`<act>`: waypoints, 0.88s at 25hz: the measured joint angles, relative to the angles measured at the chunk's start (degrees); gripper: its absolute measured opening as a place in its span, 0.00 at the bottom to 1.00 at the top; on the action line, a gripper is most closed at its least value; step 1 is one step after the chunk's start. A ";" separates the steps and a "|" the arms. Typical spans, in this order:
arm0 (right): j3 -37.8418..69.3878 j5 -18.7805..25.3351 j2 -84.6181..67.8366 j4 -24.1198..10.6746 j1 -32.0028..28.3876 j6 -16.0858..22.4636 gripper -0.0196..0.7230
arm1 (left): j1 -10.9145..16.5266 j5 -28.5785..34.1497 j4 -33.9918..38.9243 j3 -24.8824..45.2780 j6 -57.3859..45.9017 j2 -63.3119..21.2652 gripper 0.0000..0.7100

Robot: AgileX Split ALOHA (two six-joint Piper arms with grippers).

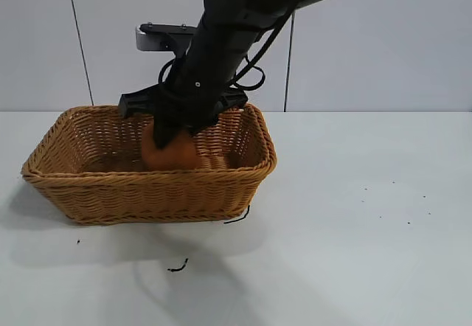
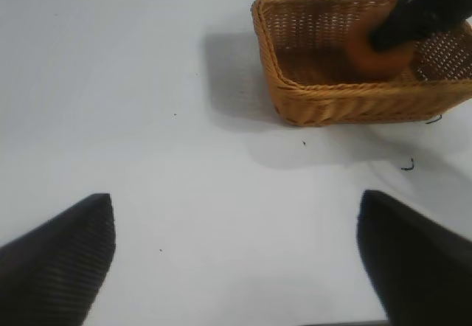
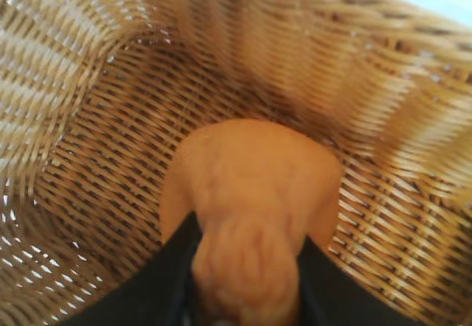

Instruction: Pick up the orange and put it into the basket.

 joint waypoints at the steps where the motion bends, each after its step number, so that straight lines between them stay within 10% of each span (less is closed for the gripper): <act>1: -2.58 1.64 0.00 -0.83 0.00 0.41 0.94 | 0.00 0.00 0.00 0.00 0.00 0.00 0.90; 9: -17.55 11.48 -0.26 -11.29 -3.77 7.22 0.96 | 0.00 0.00 0.00 0.00 0.00 0.00 0.90; 22: -18.09 22.59 -0.26 -12.79 -26.29 7.39 0.96 | 0.00 0.00 0.00 0.00 0.00 0.00 0.90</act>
